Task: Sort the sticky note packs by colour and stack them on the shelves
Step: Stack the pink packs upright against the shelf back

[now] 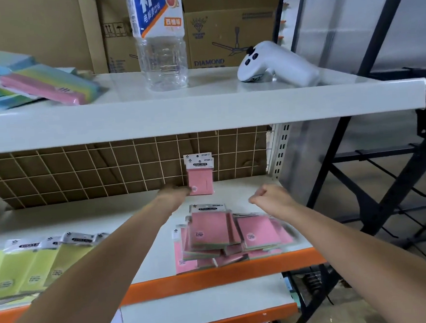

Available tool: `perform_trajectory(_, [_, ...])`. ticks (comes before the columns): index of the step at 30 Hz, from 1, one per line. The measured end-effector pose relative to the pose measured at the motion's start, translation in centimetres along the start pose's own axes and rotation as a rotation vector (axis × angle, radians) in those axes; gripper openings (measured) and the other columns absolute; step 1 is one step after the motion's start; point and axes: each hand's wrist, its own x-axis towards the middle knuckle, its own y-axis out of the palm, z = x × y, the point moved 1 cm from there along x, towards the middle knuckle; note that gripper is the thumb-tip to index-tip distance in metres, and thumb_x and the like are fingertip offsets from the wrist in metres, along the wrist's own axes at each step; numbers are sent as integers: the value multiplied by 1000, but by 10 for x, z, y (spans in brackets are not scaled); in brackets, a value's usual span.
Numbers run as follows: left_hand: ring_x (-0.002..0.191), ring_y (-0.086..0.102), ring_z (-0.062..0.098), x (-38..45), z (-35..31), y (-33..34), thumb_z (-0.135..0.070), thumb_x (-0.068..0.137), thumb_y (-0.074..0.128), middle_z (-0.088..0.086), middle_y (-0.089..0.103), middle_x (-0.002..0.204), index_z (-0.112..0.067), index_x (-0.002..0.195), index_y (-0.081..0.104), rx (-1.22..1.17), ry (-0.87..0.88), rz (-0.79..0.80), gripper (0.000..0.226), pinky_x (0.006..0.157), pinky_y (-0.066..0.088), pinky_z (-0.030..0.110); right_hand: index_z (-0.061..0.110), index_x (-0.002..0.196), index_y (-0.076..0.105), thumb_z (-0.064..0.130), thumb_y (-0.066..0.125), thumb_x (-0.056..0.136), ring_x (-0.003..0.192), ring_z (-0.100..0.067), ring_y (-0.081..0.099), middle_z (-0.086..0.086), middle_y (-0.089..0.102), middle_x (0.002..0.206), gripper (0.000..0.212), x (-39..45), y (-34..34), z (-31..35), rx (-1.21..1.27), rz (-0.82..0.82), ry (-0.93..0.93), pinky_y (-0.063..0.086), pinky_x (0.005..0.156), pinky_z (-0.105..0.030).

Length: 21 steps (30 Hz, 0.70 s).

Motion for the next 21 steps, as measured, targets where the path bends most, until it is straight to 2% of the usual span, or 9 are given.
perform_trajectory(2, [85,55,23,14,-1,7,-31,88,60,6,61,94,-13,113,56,-93,58,-37,31,77,43,31,20,97,64,35,64,84,96,-17,58,3,62,101,19,5,13,9,34,9,-33,47,79,-28])
perform_trajectory(4, [80,51,21,22,1,16,-28,90,57,4,60,98,-17,120,54,-166,77,-71,31,76,43,30,19,102,64,36,62,87,99,-17,58,1,63,104,23,10,29,18,49,31,-61,46,83,-28])
perform_trajectory(7, [98,55,25,36,9,32,-29,95,54,5,57,119,-15,133,46,-187,81,-25,41,77,41,28,15,114,64,36,56,93,106,-19,57,-2,64,117,31,19,46,26,35,44,-86,44,89,-29])
perform_trajectory(9, [104,57,24,52,15,38,-31,94,56,2,56,129,-15,135,44,-215,81,6,46,81,45,28,11,122,61,35,49,97,114,-23,55,-6,61,126,37,29,53,28,13,85,-87,40,91,-29])
perform_trajectory(11, [111,56,25,71,20,40,-32,90,59,1,56,132,-17,133,45,-236,83,47,48,95,46,33,8,127,57,36,41,101,119,-27,53,-11,58,130,41,38,57,27,-1,120,-41,39,94,-29])
perform_trajectory(13, [116,54,26,84,20,41,-27,90,58,5,55,131,-18,138,42,-244,81,68,52,99,41,35,8,135,50,32,34,104,126,-28,49,-13,52,137,42,48,63,19,-14,172,30,37,101,-31])
perform_trajectory(15, [113,54,27,90,19,43,-21,91,56,9,56,128,-14,138,42,-268,100,87,50,96,41,36,12,141,44,34,30,105,132,-25,43,-9,44,147,45,56,66,11,-56,210,52,32,109,-33])
perform_trajectory(19, [87,51,19,109,22,47,-24,88,60,14,59,118,-8,127,48,-287,97,105,43,71,38,28,19,141,47,55,31,98,136,-24,39,-4,39,151,58,70,70,2,-67,291,116,27,114,-40])
perform_trajectory(21, [80,50,17,117,24,50,-24,87,62,15,59,106,-4,123,49,-316,80,110,43,63,35,27,22,142,47,62,31,94,137,-24,38,-4,39,151,64,74,73,1,-100,311,138,26,116,-41])
